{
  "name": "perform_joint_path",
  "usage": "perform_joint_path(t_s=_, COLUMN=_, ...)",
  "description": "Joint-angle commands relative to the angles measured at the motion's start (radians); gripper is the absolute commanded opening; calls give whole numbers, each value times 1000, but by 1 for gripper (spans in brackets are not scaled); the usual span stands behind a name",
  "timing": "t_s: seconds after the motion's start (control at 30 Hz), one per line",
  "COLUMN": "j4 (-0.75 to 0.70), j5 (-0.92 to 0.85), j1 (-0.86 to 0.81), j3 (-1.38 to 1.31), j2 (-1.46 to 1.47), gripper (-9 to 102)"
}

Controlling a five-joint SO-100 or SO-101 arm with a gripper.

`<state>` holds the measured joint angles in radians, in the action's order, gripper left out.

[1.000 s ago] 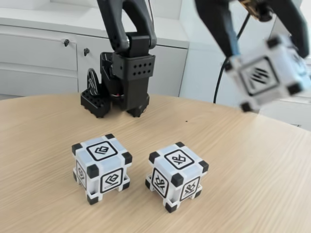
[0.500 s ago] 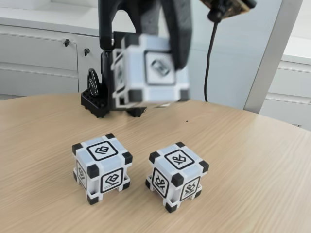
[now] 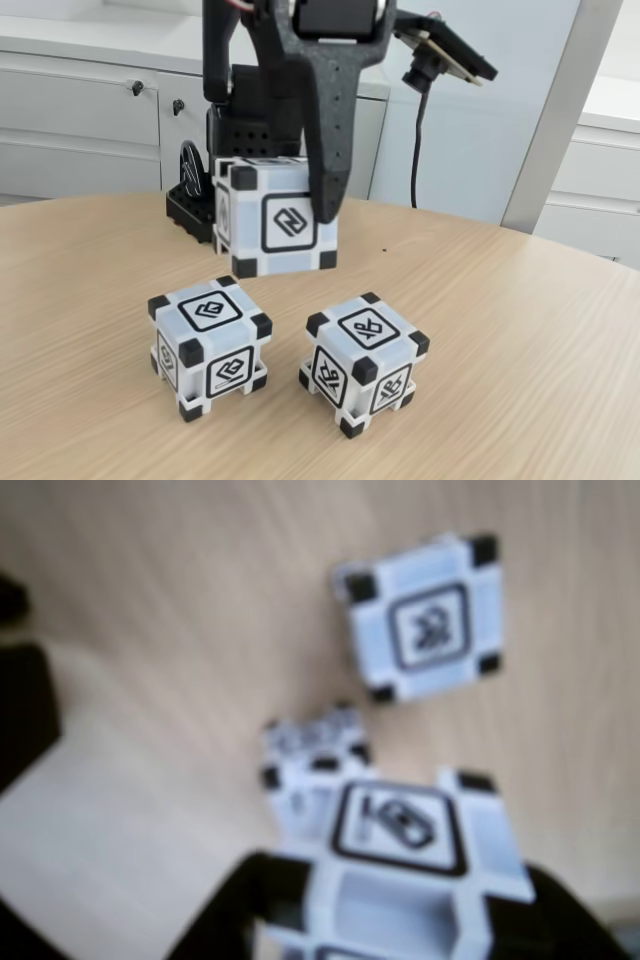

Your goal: Stack cubes from left to right.

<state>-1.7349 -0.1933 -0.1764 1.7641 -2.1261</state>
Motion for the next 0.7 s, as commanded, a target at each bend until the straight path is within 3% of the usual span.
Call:
perform_joint_path(t_s=0.0, j4=-14, j5=3, j1=-94, j3=-14, j2=0, gripper=0)
perform_joint_path(t_s=0.2, j4=-12, j5=-43, j1=-232, j3=-14, j2=5, gripper=0)
perform_joint_path(t_s=0.67, j4=-12, j5=-117, j1=-215, j3=-14, j2=107, gripper=0)
